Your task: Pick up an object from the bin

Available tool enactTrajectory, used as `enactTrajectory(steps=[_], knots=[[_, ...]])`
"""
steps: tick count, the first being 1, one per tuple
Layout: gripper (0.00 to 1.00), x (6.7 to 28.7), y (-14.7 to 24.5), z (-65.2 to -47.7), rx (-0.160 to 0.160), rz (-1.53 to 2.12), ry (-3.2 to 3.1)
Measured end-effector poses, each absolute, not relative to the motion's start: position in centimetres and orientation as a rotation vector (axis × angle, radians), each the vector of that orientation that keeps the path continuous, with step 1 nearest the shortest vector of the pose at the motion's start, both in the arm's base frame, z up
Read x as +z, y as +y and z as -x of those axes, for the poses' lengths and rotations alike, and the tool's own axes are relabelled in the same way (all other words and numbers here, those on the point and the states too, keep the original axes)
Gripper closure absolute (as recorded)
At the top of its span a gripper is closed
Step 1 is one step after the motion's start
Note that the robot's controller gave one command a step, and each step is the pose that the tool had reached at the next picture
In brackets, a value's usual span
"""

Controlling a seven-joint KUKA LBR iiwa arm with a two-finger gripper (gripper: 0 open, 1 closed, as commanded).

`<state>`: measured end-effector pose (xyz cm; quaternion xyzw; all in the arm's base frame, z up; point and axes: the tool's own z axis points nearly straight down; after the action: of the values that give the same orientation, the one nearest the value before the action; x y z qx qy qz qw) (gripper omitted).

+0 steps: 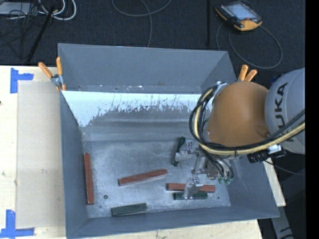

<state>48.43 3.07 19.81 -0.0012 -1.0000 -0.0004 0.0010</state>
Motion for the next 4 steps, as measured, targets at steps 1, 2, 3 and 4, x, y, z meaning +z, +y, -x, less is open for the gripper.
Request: enactTrajectory(steps=[1, 2, 3, 4], knots=[[0.0, 19.8, 3.1, -48.4, -0.001, 0.004, -3.139], [0.0, 15.7, 1.3, -48.9, -0.001, -0.03, -3.148], [1.0, 7.4, -2.0, -48.6, -0.002, -0.167, -3.148], [1.0, 7.4, -2.0, -48.6, -0.002, -0.166, -3.148]])
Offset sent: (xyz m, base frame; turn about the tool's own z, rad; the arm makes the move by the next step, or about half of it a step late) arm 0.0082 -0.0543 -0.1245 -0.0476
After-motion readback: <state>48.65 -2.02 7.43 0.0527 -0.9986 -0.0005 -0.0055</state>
